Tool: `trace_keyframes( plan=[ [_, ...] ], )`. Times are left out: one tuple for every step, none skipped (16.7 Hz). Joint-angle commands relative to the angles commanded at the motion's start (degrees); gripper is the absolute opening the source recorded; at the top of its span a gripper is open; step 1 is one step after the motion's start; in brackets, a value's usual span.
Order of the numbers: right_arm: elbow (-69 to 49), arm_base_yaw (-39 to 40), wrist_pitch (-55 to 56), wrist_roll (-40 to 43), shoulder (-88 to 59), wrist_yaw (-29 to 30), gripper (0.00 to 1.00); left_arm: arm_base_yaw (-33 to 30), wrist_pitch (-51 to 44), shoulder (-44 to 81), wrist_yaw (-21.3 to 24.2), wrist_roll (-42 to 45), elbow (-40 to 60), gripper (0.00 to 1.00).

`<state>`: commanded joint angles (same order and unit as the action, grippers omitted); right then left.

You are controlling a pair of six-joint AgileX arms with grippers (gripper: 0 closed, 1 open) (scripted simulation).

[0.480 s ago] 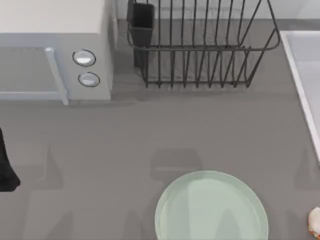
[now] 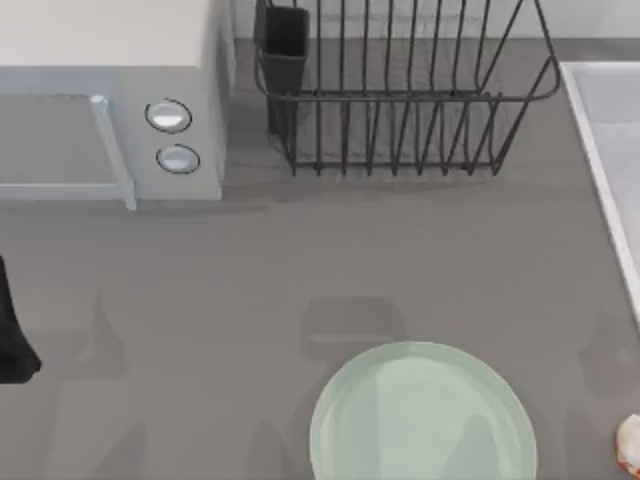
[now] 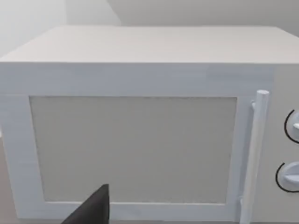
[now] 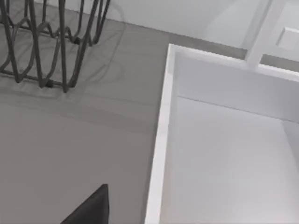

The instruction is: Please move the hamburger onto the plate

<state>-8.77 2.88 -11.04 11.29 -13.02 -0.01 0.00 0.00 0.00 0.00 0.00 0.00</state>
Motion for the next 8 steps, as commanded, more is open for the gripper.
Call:
trace_keyframes(
  plan=[
    [-2.37,0.81,-3.19,3.16,-4.30,-0.02,1.00,0.00,0.00,0.00,0.00,0.00,0.00,1.00],
    [-4.84,1.67,-6.60,6.49,-9.16,-0.05,1.00,0.00,0.00,0.00,0.00,0.00,0.00,1.00],
    [-7.37,2.55,-10.16,9.93,-14.42,-0.07,1.00,0.00,0.00,0.00,0.00,0.00,0.00,1.00],
    [-9.94,3.44,-13.81,13.44,-19.86,-0.09,1.00,0.00,0.00,0.00,0.00,0.00,0.00,1.00],
    [-12.49,4.32,-17.47,16.94,-25.25,-0.12,1.00,0.00,0.00,0.00,0.00,0.00,0.00,1.00],
    [-15.02,5.19,-21.07,20.38,-30.41,-0.13,1.00,0.00,0.00,0.00,0.00,0.00,0.00,1.00],
    [-17.50,6.02,-24.56,23.74,-35.20,-0.15,1.00,0.00,0.00,0.00,0.00,0.00,0.00,1.00],
    [-19.92,6.83,-27.93,27.01,-39.60,-0.15,1.00,0.00,0.00,0.00,0.00,0.00,0.00,1.00]
  ],
)
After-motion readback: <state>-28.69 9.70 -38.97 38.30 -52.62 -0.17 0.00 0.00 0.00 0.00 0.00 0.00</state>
